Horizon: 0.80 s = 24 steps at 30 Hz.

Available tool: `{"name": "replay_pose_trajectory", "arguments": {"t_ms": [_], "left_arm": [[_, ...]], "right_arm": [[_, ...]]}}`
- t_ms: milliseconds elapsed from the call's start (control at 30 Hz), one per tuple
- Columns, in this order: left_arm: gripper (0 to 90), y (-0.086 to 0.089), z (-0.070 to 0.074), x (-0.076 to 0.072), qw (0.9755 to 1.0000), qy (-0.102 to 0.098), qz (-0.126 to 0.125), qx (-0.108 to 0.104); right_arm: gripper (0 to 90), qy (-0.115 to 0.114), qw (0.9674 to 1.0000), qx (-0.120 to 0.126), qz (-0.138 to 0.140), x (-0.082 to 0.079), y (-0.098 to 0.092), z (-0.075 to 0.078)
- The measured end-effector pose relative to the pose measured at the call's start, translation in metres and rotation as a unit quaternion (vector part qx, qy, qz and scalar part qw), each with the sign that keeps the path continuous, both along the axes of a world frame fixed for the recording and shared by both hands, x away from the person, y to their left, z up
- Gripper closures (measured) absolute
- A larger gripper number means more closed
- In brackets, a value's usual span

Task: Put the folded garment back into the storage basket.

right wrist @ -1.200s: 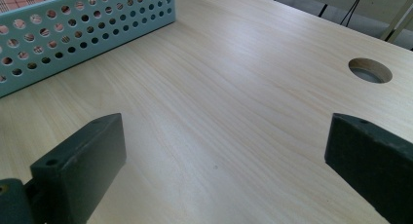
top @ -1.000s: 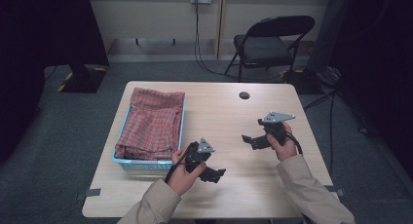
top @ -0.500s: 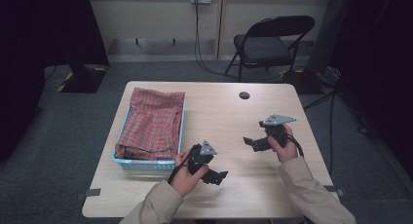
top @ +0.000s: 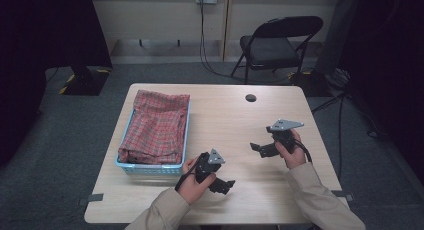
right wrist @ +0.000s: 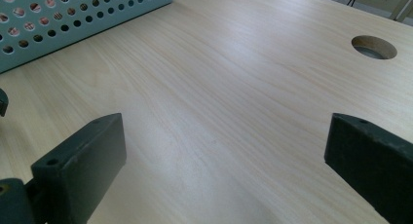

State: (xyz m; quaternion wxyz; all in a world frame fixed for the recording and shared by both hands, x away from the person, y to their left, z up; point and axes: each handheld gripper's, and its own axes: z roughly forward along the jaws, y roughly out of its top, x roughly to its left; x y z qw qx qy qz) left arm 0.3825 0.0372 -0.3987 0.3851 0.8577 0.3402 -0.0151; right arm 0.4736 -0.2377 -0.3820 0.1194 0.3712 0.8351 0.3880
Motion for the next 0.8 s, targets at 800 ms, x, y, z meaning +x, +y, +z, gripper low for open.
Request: {"name": "replay_pose_trajectory", "arguments": {"t_ms": [800], "left_arm": [[6.3, -0.003, -0.014, -0.003, 1.0, 0.004, -0.004, 0.003]], "right_arm": [[1.0, 0.011, 0.9997, -0.021, 0.008, -0.008, -0.003, -0.012]]}}
